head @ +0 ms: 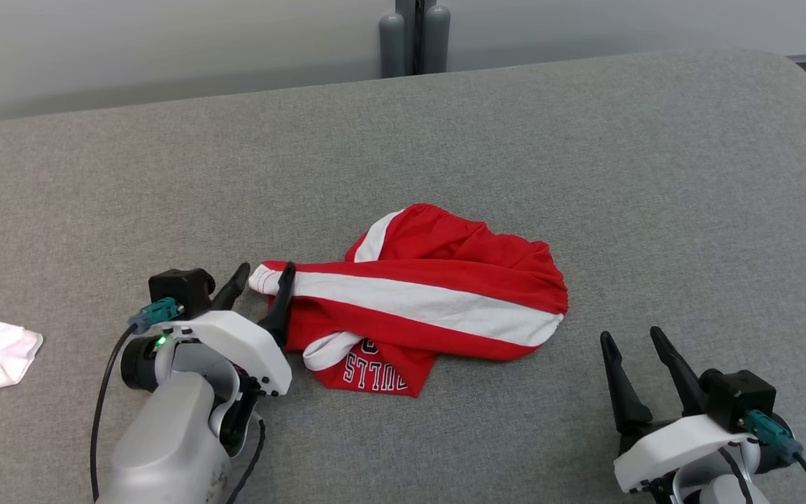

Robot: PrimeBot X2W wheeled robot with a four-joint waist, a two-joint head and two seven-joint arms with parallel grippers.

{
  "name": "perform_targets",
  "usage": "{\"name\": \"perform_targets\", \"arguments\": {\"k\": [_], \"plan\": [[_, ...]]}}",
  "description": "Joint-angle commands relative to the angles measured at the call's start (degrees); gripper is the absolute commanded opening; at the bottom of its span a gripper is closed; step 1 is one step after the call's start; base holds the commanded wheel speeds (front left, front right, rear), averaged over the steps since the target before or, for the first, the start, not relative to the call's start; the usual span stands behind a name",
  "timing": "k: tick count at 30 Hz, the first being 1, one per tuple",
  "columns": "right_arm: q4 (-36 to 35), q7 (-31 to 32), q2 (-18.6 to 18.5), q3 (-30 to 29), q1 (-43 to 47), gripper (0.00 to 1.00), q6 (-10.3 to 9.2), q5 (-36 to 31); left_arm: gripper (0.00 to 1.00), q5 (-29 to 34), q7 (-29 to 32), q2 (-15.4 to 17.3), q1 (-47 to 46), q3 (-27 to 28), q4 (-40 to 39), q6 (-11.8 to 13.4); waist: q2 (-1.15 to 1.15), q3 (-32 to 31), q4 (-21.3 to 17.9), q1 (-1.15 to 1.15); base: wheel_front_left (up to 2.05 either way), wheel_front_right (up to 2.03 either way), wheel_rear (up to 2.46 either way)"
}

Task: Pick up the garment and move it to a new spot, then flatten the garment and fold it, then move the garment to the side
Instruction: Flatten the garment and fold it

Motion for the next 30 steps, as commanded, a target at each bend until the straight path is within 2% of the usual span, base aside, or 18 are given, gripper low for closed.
{"name": "perform_targets", "arguments": {"k": [1, 19, 23, 24, 25, 26, 27, 28, 29, 30], "plan": [[0.1, 0.0, -0.3, 0.0, -0.6, 1.00, 0.01, 0.4, 1.00, -1.4, 0.8, 0.9, -1.3, -1.0, 0.9, -0.1, 0.00, 0.0, 0.0, 0.00, 0.00, 0.00, 0.00], [0.5, 0.0, -0.4, 0.3, -1.0, 1.00, 0.01, 1.0, 1.00, -16.0, 7.5, 4.2, -2.5, -10.3, 1.6, -0.1, 0.00, 0.2, -0.6, 0.00, 0.00, 0.00, 0.00], [0.5, 0.0, -0.3, 0.3, -1.1, 1.00, 0.01, 1.0, 1.00, -17.9, 7.4, 5.3, -3.0, -11.7, 1.4, -0.1, 0.00, 0.4, -0.8, 0.00, 0.00, 0.00, 0.00], [0.5, 0.0, -0.3, 0.2, -1.1, 1.00, 0.01, 1.0, 0.94, -18.3, 7.2, 5.3, -3.1, -12.1, 1.5, -0.1, 0.00, 0.4, -0.8, 0.00, 0.00, 0.00, 0.00], [0.5, 0.0, -0.4, 0.2, -1.2, 1.00, 0.01, 1.0, 0.76, -18.4, 6.8, 5.4, -3.2, -12.5, 1.5, -0.1, 0.00, 0.5, -0.9, 0.00, 0.00, 0.00, 0.00], [0.5, 0.0, -0.3, 0.2, -1.2, 1.00, 0.00, 1.0, 0.45, -19.0, 6.2, 5.5, -3.3, -12.7, 1.4, -0.1, 0.00, 0.5, -0.9, 0.00, 0.00, 0.00, 0.00], [0.5, 0.0, -0.3, 0.2, -1.2, 1.00, 0.00, 1.0, 0.45, -19.0, 6.2, 5.5, -3.3, -12.7, 1.4, -0.1, 0.00, 0.5, -0.9, 0.00, 0.00, 0.00, 0.00], [0.5, 0.0, -0.3, 0.2, -1.2, 1.00, 0.01, 1.1, 0.07, -19.0, 5.8, 5.8, -3.4, -13.1, 1.6, -0.1, 0.00, 0.5, -0.9, 0.00, 0.00, 0.00, 0.00], [0.5, 0.0, -0.4, 0.1, -1.2, 1.00, 0.01, 1.2, 0.00, -19.0, 5.6, 5.9, -3.3, -13.6, 1.8, -0.1, 0.00, 0.4, -0.8, 0.00, 0.00, 0.00, 0.00], [0.5, 0.0, -0.3, 0.0, -1.1, 1.00, 0.01, 1.3, 0.00, -19.5, 5.6, 5.8, -3.1, -14.0, 2.0, -0.1, 0.00, 0.4, -0.7, 0.00, 0.00, 0.00, 0.00]]}}
